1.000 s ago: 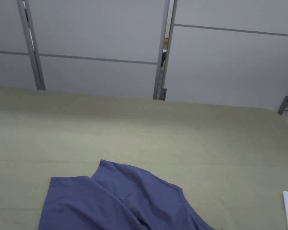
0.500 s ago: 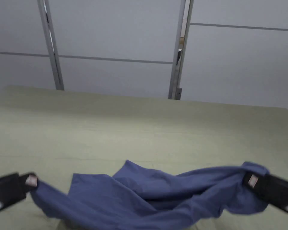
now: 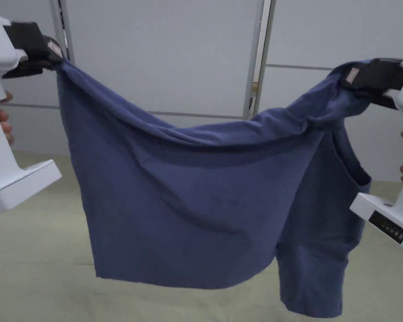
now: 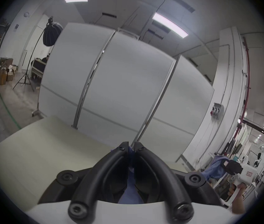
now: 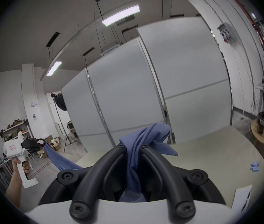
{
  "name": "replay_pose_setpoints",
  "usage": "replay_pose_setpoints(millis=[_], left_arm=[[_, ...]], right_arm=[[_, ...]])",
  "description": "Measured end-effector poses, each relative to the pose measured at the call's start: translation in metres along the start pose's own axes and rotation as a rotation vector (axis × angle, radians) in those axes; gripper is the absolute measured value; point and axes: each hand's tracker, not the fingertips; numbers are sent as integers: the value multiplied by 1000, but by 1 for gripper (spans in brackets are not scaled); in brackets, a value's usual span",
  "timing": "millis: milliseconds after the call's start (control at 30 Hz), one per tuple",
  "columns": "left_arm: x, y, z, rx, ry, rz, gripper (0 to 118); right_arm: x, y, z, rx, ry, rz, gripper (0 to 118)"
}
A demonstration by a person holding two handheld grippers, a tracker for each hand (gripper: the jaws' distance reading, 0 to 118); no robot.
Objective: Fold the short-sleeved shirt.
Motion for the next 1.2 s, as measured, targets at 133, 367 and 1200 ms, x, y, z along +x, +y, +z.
replay_pose_setpoints(millis=[133,367,1200], left_arm=[[0,14,-29,59,-23,15,6],[-4,-34,-27,57,-16,5,6],[-142,-394,198,-952,467,110,6]], right_arm=[[-3,17,-7,55,-23,47,9],[10,-17,11,22,-42,73,9],[103,-385,192,-1056,-362,-326,8]])
